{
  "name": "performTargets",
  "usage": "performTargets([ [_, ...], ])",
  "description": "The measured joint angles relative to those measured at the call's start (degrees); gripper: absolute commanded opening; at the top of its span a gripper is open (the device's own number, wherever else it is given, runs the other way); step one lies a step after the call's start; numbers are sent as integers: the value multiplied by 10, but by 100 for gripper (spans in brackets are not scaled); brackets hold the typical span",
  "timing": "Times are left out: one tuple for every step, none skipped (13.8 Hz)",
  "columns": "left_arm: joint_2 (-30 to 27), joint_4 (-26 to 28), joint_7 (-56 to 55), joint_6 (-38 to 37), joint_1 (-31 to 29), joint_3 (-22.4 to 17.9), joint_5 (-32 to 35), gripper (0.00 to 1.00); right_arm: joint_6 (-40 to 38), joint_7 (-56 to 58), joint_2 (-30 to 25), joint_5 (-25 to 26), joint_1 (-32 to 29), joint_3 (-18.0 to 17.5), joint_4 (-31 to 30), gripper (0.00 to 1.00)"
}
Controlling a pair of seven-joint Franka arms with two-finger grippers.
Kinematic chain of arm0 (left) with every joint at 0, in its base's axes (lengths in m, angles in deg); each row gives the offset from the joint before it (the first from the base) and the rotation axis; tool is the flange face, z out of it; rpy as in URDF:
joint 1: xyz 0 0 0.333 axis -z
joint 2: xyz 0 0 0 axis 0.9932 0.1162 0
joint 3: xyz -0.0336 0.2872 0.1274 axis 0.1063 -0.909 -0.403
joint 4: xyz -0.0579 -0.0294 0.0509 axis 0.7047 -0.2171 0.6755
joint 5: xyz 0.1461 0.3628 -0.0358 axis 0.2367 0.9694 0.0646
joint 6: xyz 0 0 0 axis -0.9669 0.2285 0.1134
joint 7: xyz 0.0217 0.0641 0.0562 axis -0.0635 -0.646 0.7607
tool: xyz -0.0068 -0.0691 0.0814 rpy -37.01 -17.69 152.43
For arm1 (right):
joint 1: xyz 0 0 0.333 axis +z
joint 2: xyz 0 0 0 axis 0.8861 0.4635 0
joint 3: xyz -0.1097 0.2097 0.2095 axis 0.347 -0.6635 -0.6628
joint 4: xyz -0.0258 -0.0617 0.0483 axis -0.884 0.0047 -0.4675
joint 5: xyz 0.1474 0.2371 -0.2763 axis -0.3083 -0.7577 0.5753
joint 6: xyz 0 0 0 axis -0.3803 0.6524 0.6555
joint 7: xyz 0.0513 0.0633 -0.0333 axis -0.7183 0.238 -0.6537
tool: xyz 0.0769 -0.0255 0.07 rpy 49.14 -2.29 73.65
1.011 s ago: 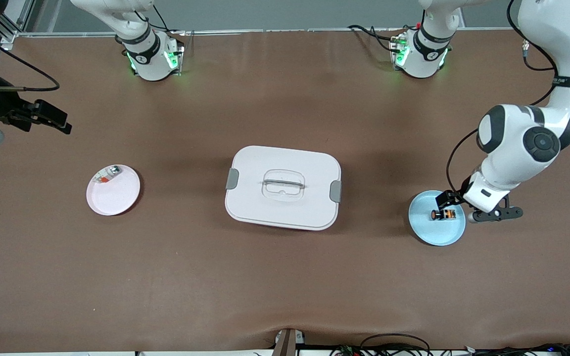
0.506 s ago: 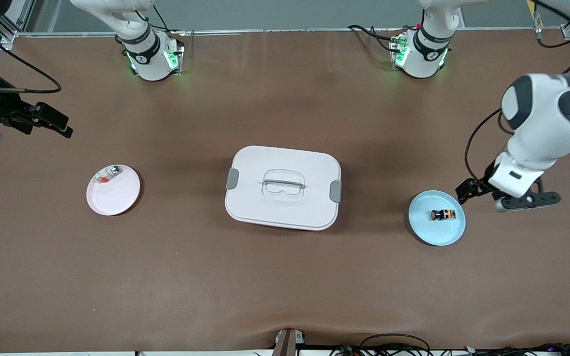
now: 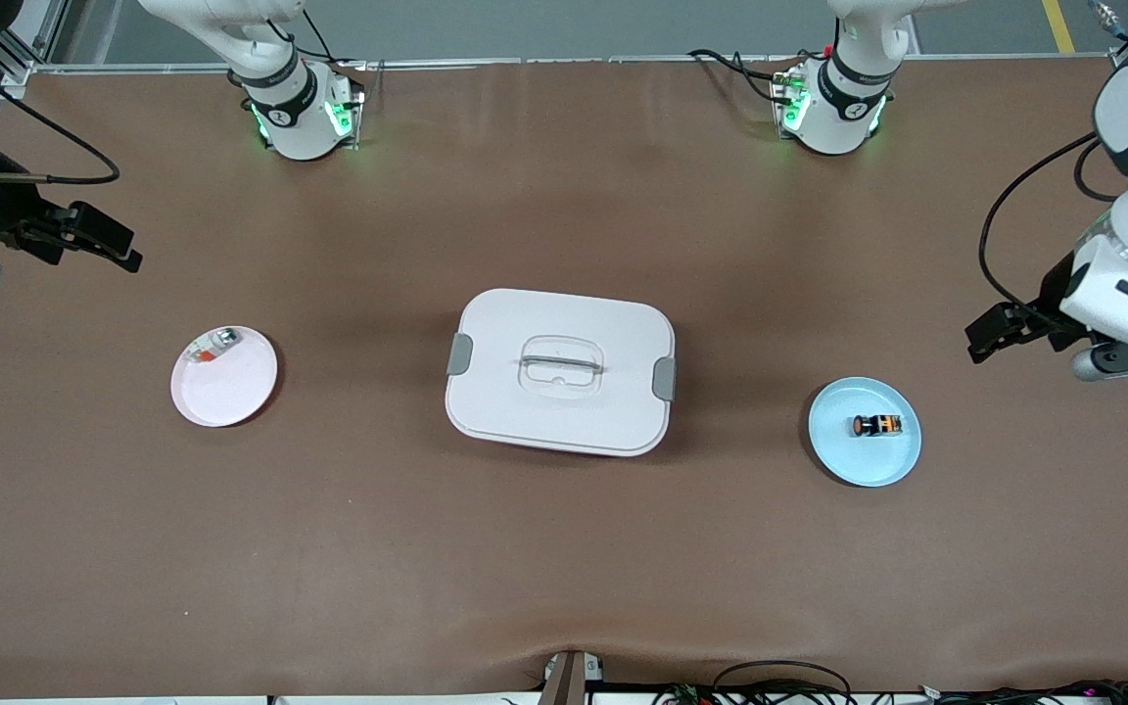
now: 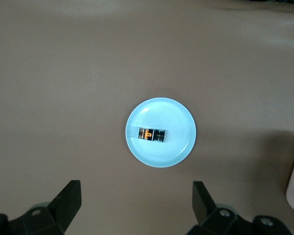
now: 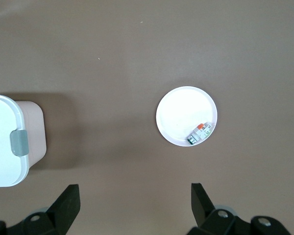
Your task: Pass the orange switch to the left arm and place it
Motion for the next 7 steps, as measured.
performTargets([
  [0,-10,0,-10,0,1,0,100,3,0,-5,0,0,0,-7,100],
  [0,-18,0,-17,0,1,-1,100,6,0,-10,0,0,0,-13,100],
  [0,-24,0,-21,0,2,-1,100,7,0,-12,0,0,0,-16,100],
  [0,-30,0,-26,0,2,-1,100,8,0,-13,0,0,0,-16,100],
  [0,-38,0,-33,0,2,-1,100,9,-1,-13,0,0,0,-16,100],
  [0,-47,0,-43,0,2,-3,100,9,-1,-13,0,0,0,-16,100],
  [0,-57,0,-55,0,2,-8,100,11,-1,-13,0,0,0,-16,100],
])
